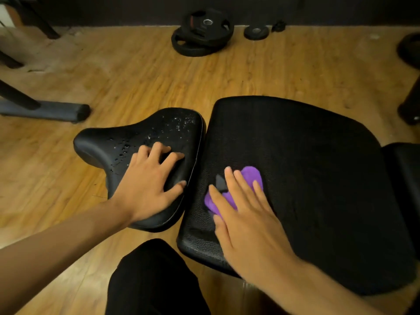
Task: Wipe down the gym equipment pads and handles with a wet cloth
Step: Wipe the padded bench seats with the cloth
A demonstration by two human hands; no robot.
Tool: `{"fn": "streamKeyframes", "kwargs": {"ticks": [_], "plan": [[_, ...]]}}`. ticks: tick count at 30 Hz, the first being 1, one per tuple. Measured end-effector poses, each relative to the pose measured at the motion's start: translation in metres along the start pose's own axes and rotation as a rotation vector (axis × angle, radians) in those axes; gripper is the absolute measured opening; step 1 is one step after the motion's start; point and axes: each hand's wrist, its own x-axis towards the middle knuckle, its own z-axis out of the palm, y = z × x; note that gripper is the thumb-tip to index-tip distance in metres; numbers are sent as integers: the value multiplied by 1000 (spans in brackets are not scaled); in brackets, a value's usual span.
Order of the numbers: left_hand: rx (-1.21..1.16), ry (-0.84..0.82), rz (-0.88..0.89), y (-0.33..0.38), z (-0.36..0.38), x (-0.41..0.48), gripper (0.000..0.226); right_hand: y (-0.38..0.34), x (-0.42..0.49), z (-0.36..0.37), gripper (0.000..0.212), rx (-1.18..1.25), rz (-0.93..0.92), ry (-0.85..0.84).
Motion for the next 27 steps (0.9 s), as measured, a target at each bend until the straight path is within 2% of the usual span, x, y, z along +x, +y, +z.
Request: {"fn": "streamKeyframes", "kwargs": {"ticks": [2, 4, 7, 9, 14, 17, 20, 21, 24, 27], "plan": [[-53, 43, -44, 8, 1, 6, 72, 18, 26, -9, 68, -40, 10, 20], [-71, 68, -59, 14, 6, 9, 76, 45, 86, -16, 61, -98, 100, 125], [-7, 77, -21, 18, 11, 10, 86, 88, 177, -38, 55, -82, 282, 130], [14, 50, 26, 20, 11, 10, 90, 90, 202, -38, 55, -108, 331, 136], [34, -60, 120, 20, 9, 9, 85, 66, 182, -19, 62, -192, 151, 128], [54, -65, 148, 18, 10, 10, 80, 74, 218, -31, 53, -151, 202, 111], [64, -49, 198, 14, 9, 12, 76, 71, 260, -47, 30, -35, 264, 129], [73, -47, 228, 14, 9, 12, 74, 73, 265, -49, 29, -20, 266, 141], [81, -68, 291, 16, 10, 14, 68, 109, 248, -56, 40, -30, 293, 216], [94, -99, 297, 16, 13, 15, 66, 178, 193, -68, 46, -27, 477, 310]]}}
